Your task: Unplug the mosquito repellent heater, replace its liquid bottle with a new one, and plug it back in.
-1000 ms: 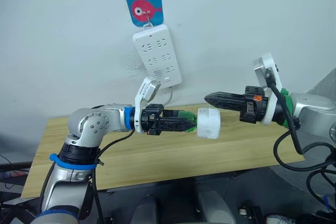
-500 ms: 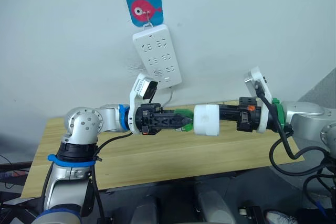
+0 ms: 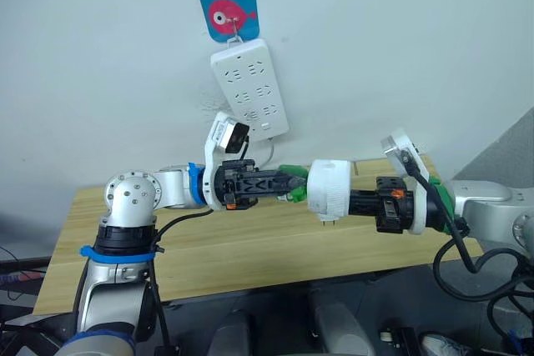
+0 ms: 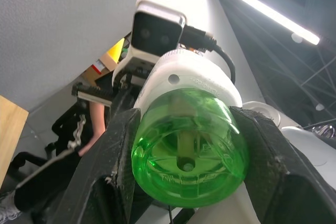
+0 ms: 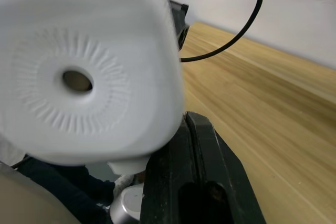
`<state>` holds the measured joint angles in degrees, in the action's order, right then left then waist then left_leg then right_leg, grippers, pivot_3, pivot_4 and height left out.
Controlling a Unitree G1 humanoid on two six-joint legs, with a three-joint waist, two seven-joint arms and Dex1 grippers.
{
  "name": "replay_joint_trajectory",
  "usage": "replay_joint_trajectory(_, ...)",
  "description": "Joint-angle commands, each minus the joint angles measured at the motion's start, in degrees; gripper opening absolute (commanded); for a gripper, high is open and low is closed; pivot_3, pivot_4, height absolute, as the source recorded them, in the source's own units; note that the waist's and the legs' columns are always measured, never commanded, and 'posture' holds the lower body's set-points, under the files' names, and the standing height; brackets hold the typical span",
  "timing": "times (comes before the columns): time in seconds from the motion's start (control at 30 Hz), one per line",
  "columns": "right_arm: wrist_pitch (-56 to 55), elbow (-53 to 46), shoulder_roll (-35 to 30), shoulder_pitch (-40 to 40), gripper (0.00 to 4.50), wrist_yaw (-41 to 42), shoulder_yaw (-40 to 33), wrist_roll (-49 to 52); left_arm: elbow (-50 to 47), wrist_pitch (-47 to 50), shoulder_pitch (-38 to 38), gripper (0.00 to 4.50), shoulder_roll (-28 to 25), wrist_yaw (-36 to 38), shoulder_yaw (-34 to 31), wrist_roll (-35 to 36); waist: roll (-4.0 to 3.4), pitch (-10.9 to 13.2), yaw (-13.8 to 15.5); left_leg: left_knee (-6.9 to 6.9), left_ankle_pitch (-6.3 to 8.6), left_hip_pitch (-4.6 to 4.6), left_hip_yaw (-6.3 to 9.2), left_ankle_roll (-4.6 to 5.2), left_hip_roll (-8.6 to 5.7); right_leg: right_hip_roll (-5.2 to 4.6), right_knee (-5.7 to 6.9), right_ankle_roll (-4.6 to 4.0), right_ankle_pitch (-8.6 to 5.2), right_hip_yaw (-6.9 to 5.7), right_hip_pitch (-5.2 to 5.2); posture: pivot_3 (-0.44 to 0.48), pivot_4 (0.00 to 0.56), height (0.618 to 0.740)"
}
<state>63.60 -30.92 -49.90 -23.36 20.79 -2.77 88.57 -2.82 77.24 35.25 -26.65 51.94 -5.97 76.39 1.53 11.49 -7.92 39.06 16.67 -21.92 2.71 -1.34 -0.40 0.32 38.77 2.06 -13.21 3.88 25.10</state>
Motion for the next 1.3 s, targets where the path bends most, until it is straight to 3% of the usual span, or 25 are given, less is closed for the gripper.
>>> replay_joint_trajectory(0.03,-1.1,-3.5,-0.64,-0.25,0.0,-0.23,-1.11,5.8,-0.28,-0.87,0.71,2.33,-0.15,-1.15,-1.37,0.18,0.0,0.0,0.0,0.0,0.0,0.0,0.0,0.0,0.0,0.0,0.0,0.0,0.0,-0.01,0.0,-0.193,0.158,0.74)
replay_joint_trajectory(0.7,-7.02,-4.24,-3.54,0.08,0.0,-9.82,0.57,24.04,-1.3,-4.93,-1.36,2.33,-0.08,-1.48,-0.34,-2.98,0.0,0.0,0.01,0.0,0.0,-0.01,-0.01,0.0,0.01,0.03,-0.02,0.02,-0.02,0.03,0.0,-0.192,0.156,0.74)
replay_joint_trajectory(1.3,-11.78,-5.12,-2.2,0.31,0.0,-8.31,1.86,24.43,-2.28,-9.74,-2.53,2.33,-1.06,0.44,2.4,-6.9,0.0,0.0,0.0,0.0,0.0,-0.01,-0.02,0.0,0.01,0.05,-0.05,0.08,-0.05,0.04,-0.01,-0.198,0.159,0.74)
